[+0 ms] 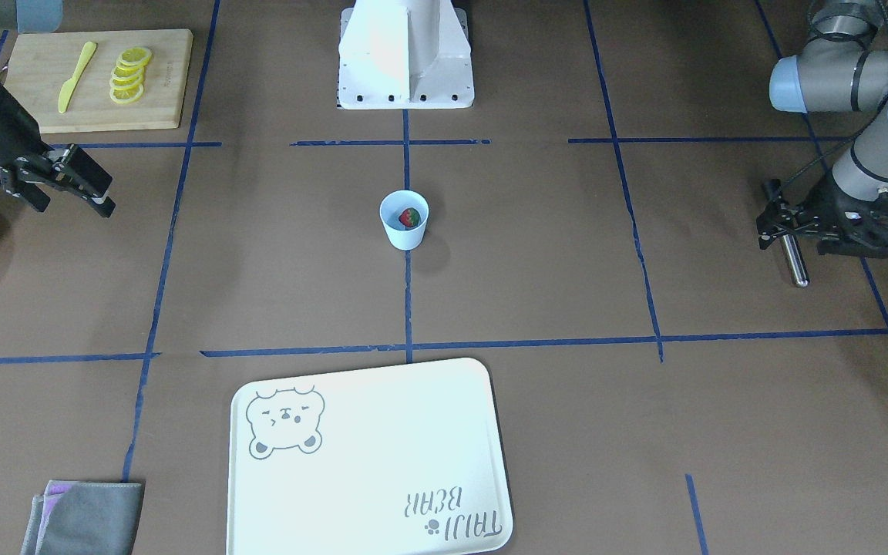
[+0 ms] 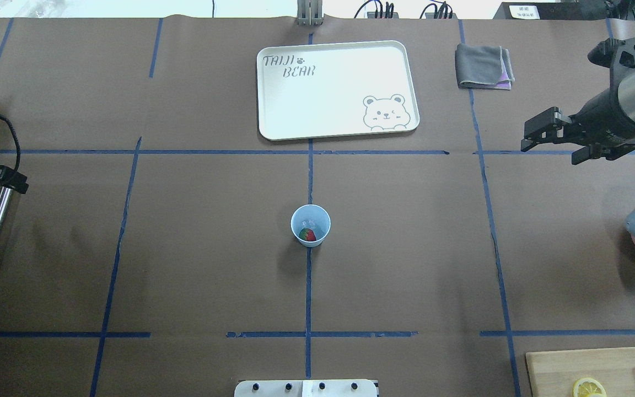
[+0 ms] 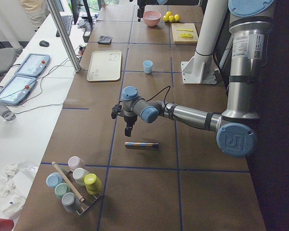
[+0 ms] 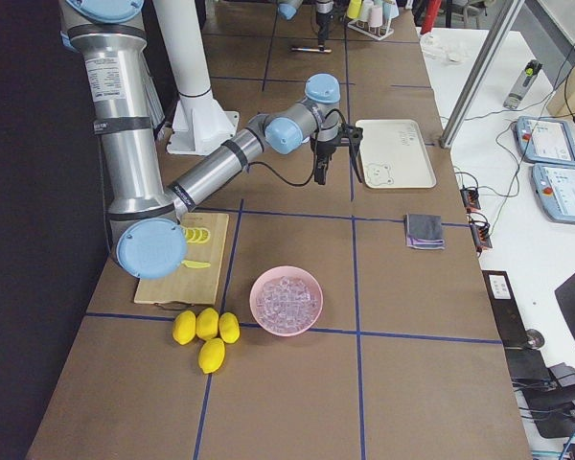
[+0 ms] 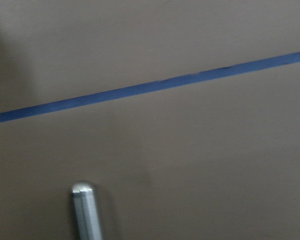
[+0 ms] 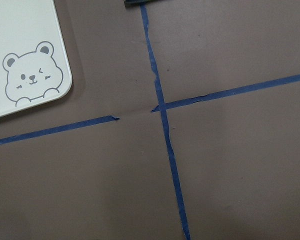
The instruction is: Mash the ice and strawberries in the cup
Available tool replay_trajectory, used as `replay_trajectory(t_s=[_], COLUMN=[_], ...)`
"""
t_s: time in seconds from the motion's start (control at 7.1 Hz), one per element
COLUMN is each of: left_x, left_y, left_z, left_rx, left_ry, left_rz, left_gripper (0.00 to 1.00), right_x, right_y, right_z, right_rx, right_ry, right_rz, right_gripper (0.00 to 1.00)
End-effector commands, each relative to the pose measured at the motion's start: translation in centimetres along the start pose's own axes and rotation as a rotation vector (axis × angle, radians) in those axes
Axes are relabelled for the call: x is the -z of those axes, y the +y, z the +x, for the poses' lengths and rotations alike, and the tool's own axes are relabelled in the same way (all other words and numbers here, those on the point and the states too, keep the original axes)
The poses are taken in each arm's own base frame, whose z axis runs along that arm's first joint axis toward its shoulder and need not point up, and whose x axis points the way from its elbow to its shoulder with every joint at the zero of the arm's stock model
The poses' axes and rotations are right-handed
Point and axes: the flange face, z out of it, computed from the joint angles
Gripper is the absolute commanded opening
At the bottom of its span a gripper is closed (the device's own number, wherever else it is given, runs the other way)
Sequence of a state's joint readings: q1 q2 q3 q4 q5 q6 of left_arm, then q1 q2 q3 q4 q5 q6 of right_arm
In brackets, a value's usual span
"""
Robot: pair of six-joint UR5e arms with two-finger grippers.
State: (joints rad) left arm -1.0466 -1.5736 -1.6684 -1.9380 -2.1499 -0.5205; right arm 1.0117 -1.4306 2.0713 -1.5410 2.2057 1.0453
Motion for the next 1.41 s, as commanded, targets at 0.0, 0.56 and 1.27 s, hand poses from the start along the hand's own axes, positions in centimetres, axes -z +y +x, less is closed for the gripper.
replay_trajectory(t_s=[0.0,0.56,1.27], left_x=[-1.6,-5.0,-5.0], left_y=[0.2,1.0,1.0], left_z=[-2.7,-4.8,-4.5], left_rx=[0.051,0.156,0.191], left_ry=[-0.011,0.038,0.055], left_rz=[-0.033,-0.025,-0.019], left_gripper=[0.96,0.96,0.88], right_x=[0.0,0.0,-0.1], right_y=[0.1,0.1,0.1], right_z=[0.0,-0.1,0.0], right_rx=[0.002,0.002,0.0], right_ry=[0.0,-0.001,0.0], right_rz=[0.001,0.001,-0.002], right_gripper=[1.0,1.0,1.0])
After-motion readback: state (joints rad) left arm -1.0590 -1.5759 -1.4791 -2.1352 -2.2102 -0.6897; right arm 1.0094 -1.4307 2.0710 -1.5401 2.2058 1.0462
